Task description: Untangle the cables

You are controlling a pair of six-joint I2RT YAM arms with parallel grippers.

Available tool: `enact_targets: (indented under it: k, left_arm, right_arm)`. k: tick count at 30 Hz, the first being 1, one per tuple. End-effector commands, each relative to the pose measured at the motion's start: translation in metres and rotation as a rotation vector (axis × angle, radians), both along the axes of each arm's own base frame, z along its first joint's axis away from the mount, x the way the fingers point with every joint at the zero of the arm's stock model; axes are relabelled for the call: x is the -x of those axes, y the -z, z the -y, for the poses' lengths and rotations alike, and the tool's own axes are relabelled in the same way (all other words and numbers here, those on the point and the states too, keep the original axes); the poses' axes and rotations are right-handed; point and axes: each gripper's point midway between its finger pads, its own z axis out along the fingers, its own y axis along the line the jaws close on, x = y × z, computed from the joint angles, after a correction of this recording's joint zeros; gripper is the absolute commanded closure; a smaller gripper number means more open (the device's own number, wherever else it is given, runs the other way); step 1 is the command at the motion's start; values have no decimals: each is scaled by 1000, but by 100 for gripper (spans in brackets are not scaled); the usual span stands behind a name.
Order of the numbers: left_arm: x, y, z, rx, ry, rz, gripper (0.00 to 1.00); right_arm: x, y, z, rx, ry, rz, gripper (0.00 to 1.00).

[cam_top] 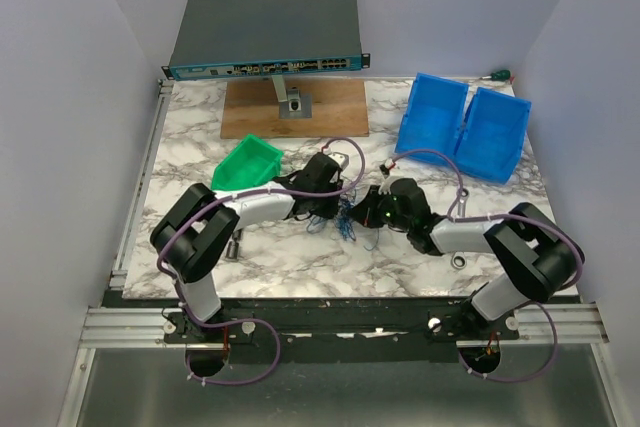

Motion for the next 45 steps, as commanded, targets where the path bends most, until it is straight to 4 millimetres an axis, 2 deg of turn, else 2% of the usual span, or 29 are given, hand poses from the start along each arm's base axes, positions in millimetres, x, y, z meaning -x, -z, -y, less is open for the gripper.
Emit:
enact_targets:
  k: [1, 2, 4, 9, 12, 15, 18, 19, 20, 21, 23, 24, 25, 29, 33, 37, 42, 45]
  left_arm:
    - [-6, 16, -12, -102, -49, -10, 92]
    - [-7, 17, -15, -112, -62, -8, 100]
    - [-4, 13, -22, -113, -84, 4, 100]
    - [14, -24, -43, -62, -104, 74, 100]
    - [28, -34, -57, -70, -96, 77, 100]
    - [38, -28, -67, -64, -105, 70, 100]
    - [44, -18, -69, 10, -120, 39, 100]
    - [46, -14, -69, 36, -120, 24, 100]
    - [50, -13, -64, 71, -97, 6, 100]
    - [51, -14, -59, 95, -78, 8, 100]
    - [58, -18, -44, 164, 3, 0, 100]
    - [61, -23, -35, 203, 46, -4, 100]
    - [65, -26, -28, 236, 87, -16, 100]
    - [73, -34, -10, 297, 187, -43, 100]
    - [80, -45, 1, 351, 260, -38, 100]
    - [87, -51, 9, 382, 303, -44, 100]
    - [88, -61, 16, 426, 327, -34, 100]
    - [82, -64, 17, 417, 311, -26, 100]
  right_arm:
    - [-1, -15, 3, -31, 20, 43, 99]
    - [-2, -15, 6, -24, 32, 48, 99]
    - [-6, -14, 17, 9, 96, 53, 99]
    - [-29, -8, 80, 170, 442, 64, 99]
    - [-33, -11, 112, 222, 592, 72, 99]
    - [-33, -21, 140, 234, 716, 100, 99]
    - [-29, -32, 170, 248, 853, 129, 99]
    - [-28, -36, 173, 239, 857, 141, 99]
    - [-27, -41, 168, 221, 809, 161, 97]
    - [-27, -49, 155, 185, 731, 193, 79]
    - [-20, -60, 121, 85, 523, 255, 32]
    - [-16, -69, 104, 28, 428, 286, 21]
    - [-10, -73, 91, -4, 343, 311, 17]
    - [12, -83, 44, -99, 42, 343, 21]
    - [27, -81, 17, -158, -124, 321, 24]
    - [38, -77, 1, -202, -235, 284, 30]
    - [43, -71, -7, -219, -290, 253, 31]
    - [41, -66, -10, -208, -296, 231, 37]
